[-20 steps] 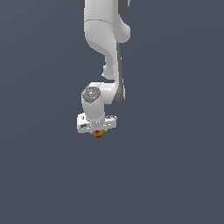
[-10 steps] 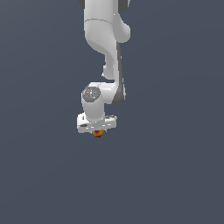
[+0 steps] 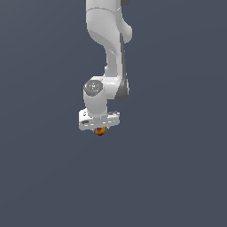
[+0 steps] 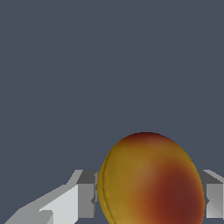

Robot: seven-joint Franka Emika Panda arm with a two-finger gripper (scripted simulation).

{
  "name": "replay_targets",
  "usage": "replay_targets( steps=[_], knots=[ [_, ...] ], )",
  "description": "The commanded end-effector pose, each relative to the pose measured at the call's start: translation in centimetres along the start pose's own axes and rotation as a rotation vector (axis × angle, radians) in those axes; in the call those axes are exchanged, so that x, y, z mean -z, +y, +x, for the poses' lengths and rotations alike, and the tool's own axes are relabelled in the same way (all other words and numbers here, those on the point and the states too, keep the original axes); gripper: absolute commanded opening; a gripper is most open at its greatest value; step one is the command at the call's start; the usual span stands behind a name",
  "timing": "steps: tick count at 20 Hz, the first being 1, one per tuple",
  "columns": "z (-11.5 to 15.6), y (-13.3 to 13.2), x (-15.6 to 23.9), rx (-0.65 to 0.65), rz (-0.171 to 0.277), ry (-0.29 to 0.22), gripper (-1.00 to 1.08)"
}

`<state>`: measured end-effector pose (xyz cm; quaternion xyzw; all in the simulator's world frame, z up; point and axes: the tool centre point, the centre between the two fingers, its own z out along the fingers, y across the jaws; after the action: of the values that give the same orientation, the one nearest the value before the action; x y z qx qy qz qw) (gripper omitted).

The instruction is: Pick up the object and move it to a goal position.

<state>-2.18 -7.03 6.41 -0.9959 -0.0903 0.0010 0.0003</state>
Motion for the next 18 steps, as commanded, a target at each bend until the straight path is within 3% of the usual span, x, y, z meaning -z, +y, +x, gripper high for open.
replay_targets(
  steps=[1,18],
  knots=[
    [-0.3,-0.4,1.5,0.000,-0.001,0.002,-1.00],
    [-4.6,-4.8,16.7,0.000,-0.002,0.002,-1.00]
  ],
)
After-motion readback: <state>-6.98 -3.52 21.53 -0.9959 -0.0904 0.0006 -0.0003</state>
